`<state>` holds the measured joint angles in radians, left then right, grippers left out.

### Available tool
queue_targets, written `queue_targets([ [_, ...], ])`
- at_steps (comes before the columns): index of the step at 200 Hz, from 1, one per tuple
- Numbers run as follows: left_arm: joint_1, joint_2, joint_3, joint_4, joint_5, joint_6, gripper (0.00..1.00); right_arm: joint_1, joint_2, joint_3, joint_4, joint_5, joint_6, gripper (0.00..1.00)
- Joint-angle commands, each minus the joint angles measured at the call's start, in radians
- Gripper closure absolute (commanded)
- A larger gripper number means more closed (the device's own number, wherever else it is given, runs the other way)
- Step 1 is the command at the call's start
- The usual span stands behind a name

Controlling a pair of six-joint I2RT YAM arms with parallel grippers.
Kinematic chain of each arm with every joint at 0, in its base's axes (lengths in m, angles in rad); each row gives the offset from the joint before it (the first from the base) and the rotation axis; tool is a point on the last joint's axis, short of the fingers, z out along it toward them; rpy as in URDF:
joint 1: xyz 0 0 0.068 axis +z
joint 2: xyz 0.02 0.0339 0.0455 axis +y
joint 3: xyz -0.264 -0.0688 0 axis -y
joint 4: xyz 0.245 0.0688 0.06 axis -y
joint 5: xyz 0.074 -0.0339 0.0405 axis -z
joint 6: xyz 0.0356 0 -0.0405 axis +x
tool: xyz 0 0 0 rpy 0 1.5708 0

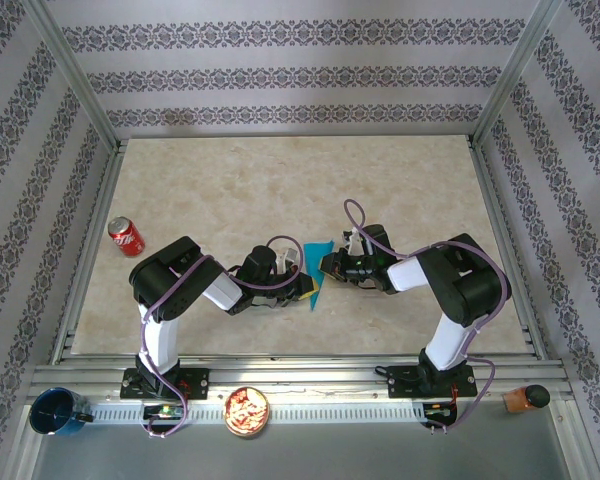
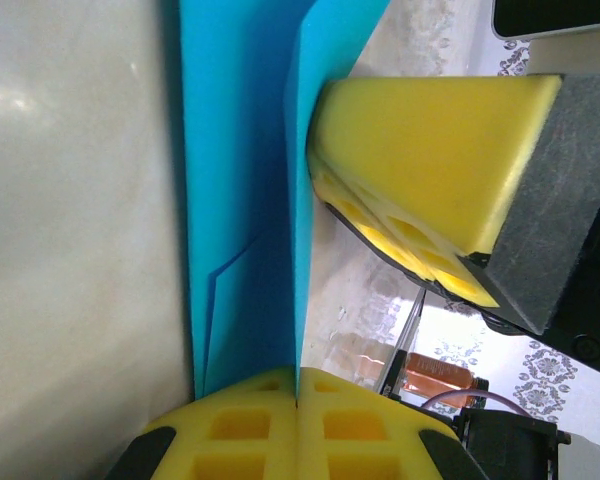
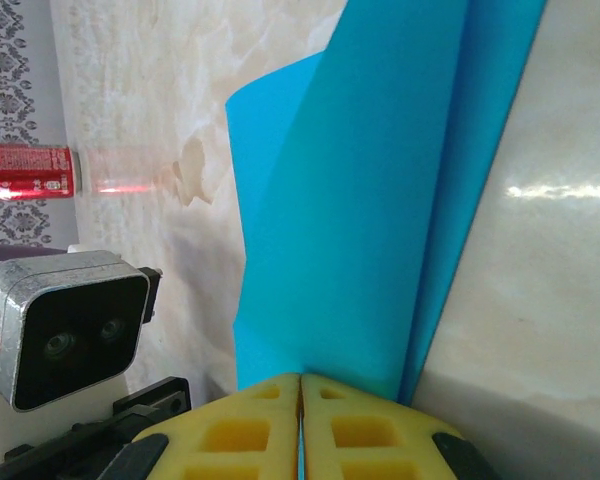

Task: Fold a paper plane with a square sheet of paper (pick it up from the middle)
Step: Fold the paper plane at the center of the table.

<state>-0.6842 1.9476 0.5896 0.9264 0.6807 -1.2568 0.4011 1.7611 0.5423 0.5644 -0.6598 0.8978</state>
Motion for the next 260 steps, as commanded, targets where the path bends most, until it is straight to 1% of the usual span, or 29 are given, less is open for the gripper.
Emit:
queue_targets([
  [1,0.021,0.001,-0.021,-0.107,-0.021,0.036,1.00,0.002,0.018,0.023,-0.061,0.037,-0.037,0.89],
  [21,0.021,-0.004,-0.026,-0.110,-0.026,0.037,1.00,0.008,0.021,0.030,-0.096,0.053,-0.047,0.89],
  [43,0.021,-0.011,-0.033,-0.110,-0.031,0.039,1.00,0.014,0.003,0.025,-0.081,0.044,-0.038,0.88],
  [76,0.023,-0.037,-0.048,-0.126,-0.054,0.040,1.00,-0.004,-0.104,0.009,-0.111,0.071,-0.037,0.83],
  [107,0.022,-0.054,-0.067,-0.117,-0.068,0.025,1.00,-0.037,-0.198,-0.019,-0.136,0.076,-0.047,0.84],
  [139,0.023,-0.051,-0.087,-0.061,-0.066,-0.009,1.00,-0.053,-0.225,-0.037,-0.144,0.061,-0.051,0.84],
  [180,0.023,-0.048,-0.095,-0.041,-0.066,-0.024,1.00,-0.022,-0.195,-0.012,-0.140,0.013,-0.067,0.89],
  [220,0.025,-0.048,-0.094,-0.047,-0.064,-0.026,1.00,0.030,-0.093,0.062,-0.141,-0.010,-0.086,0.91],
  [260,0.025,-0.049,-0.096,-0.053,-0.064,-0.024,1.00,0.039,-0.010,0.104,-0.101,-0.025,-0.073,0.91],
])
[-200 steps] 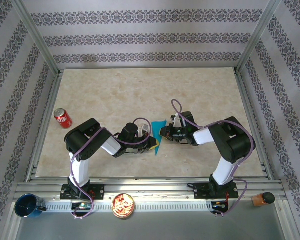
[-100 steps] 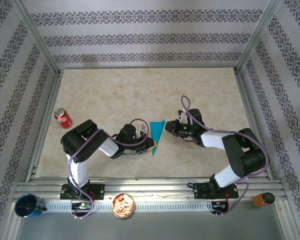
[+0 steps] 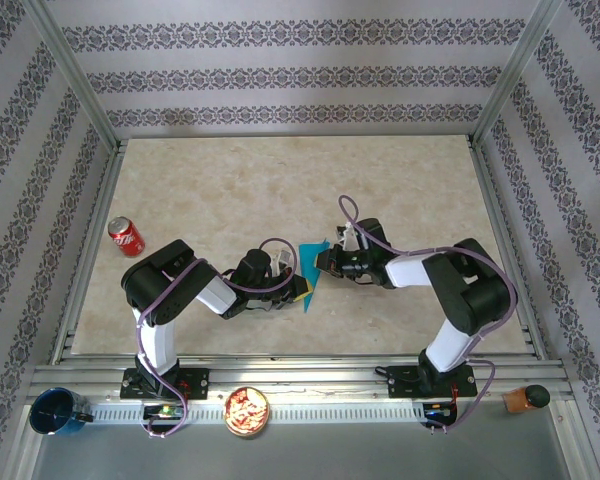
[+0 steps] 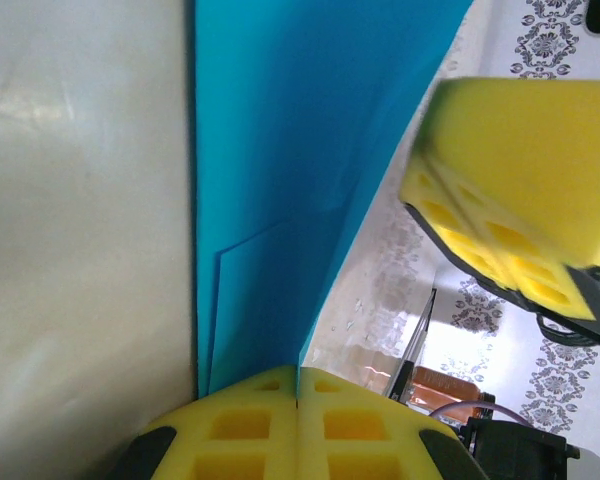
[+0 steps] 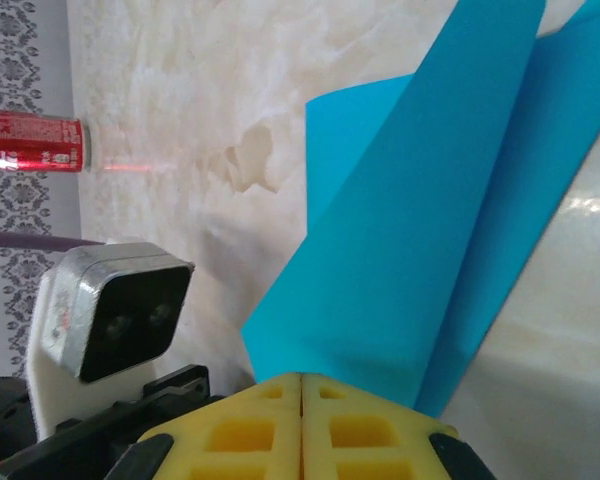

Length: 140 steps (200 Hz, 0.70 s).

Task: Fold a paper plane with a square sheet of paper (pick it up from the middle)
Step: Fold the paper plane at the center of the table.

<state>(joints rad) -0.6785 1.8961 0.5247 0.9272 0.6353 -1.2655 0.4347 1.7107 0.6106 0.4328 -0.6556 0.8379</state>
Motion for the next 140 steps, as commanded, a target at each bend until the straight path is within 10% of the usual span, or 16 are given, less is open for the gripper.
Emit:
queue_targets([
  [1,0.019,0.003,-0.031,-0.054,-0.019,-0.014,1.00,0.006,0.042,0.036,0.030,-0.030,-0.012,0.91],
  [140,0.022,-0.004,-0.032,-0.082,-0.022,0.002,1.00,0.013,0.153,0.075,-0.010,0.016,-0.008,0.92],
])
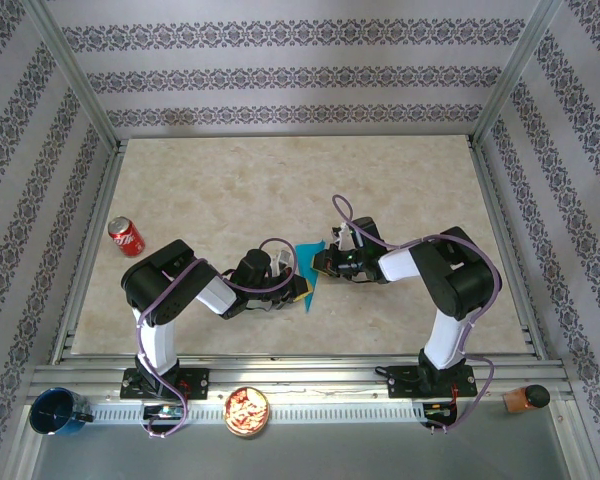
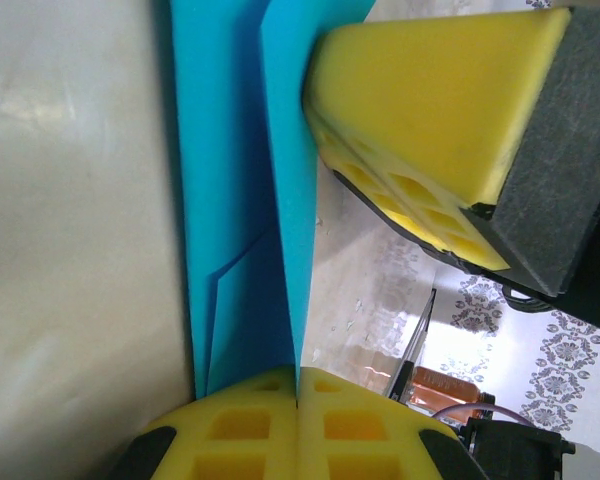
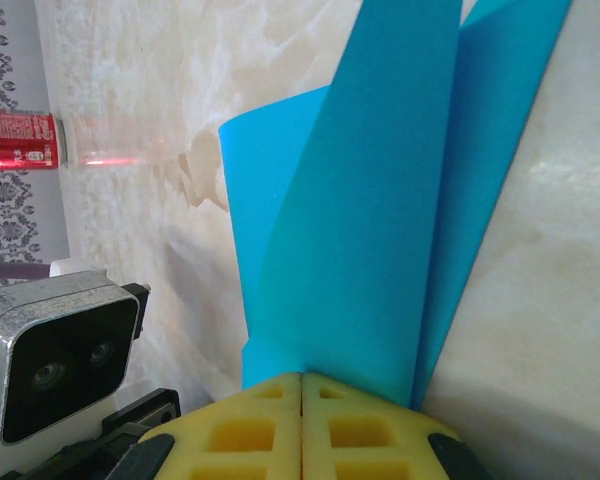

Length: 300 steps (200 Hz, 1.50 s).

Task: Fold a paper plane with a square sheet of paper (pick it up from the middle)
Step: Fold the paper plane at the center of the table.

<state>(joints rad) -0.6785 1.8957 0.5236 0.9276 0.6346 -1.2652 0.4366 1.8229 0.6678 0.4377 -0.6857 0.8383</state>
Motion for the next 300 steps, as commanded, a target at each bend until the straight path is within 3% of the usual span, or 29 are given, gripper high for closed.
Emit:
queue_targets([
  [1,0.022,-0.005,-0.031,-0.082,-0.021,0.002,1.00,0.011,0.041,0.018,-0.015,0.047,-0.009,0.92],
  [14,0.022,-0.016,-0.030,-0.096,-0.019,0.011,1.00,0.013,0.041,0.016,-0.026,0.055,-0.006,0.92],
  [27,0.022,-0.039,-0.022,-0.142,-0.021,0.035,0.93,0.016,0.040,0.013,-0.030,0.062,-0.004,0.92],
  [62,0.016,-0.117,0.032,-0.374,-0.013,0.146,0.84,0.025,0.035,0.006,-0.033,0.075,0.006,0.93],
  [97,-0.008,-0.165,0.111,-0.613,-0.029,0.265,0.82,0.030,0.038,0.006,-0.031,0.077,0.013,0.93],
  [207,-0.027,-0.157,0.202,-0.803,-0.008,0.376,0.81,0.030,0.032,-0.003,-0.028,0.081,0.022,0.94],
  [300,-0.035,-0.152,0.212,-0.854,-0.008,0.400,0.92,0.031,0.033,-0.008,-0.031,0.087,0.029,0.94],
])
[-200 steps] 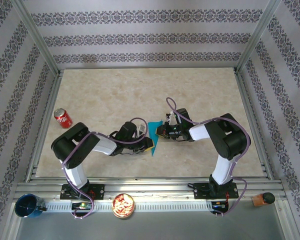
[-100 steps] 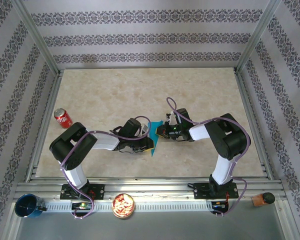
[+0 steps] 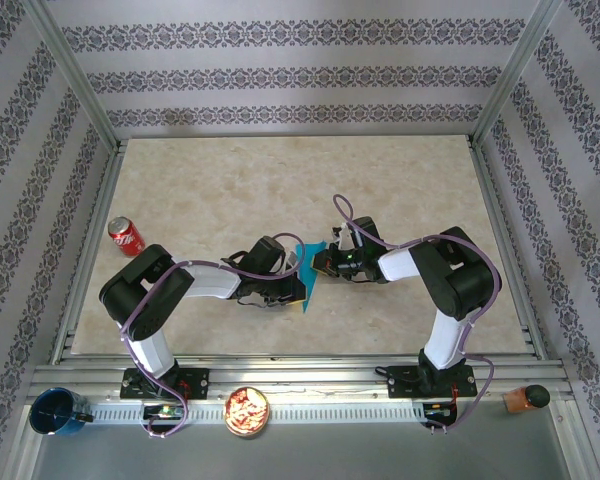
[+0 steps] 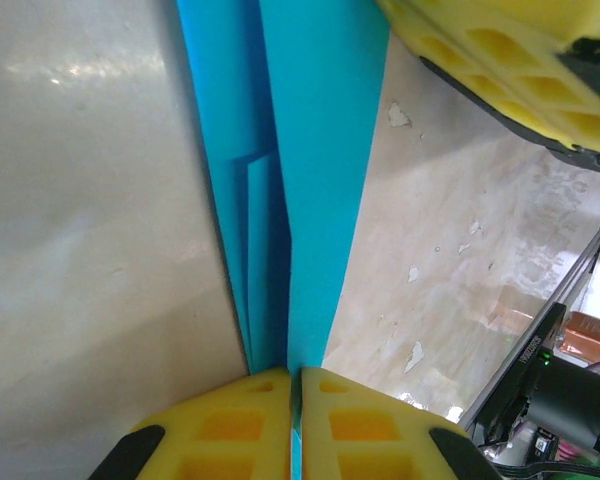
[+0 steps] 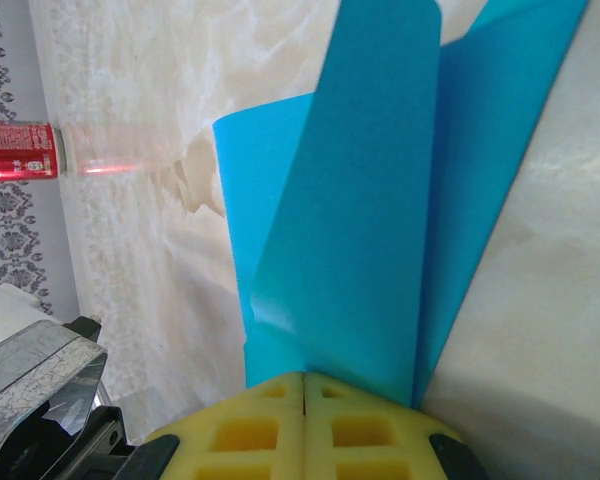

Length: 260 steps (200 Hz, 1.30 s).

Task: Fold a paper plane with a square sheet of paper (pick it up from the middle)
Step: Fold the paper plane at the center of the table.

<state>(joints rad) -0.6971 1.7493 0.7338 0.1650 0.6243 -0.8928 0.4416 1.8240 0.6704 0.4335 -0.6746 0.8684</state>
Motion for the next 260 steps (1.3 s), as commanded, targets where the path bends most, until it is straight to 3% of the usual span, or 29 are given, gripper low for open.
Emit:
queue_targets([
  [1,-0.016,-0.007,0.002,-0.092,0.002,0.029,0.92,0.026,0.032,-0.011,-0.027,0.076,-0.001,0.94],
  [104,-0.027,-0.040,-0.007,-0.139,-0.050,0.038,0.75,0.026,0.032,-0.011,-0.029,0.075,0.000,0.94],
  [260,-0.038,-0.040,0.006,-0.196,-0.092,0.062,0.87,0.026,0.037,-0.012,-0.026,0.073,0.006,0.94],
])
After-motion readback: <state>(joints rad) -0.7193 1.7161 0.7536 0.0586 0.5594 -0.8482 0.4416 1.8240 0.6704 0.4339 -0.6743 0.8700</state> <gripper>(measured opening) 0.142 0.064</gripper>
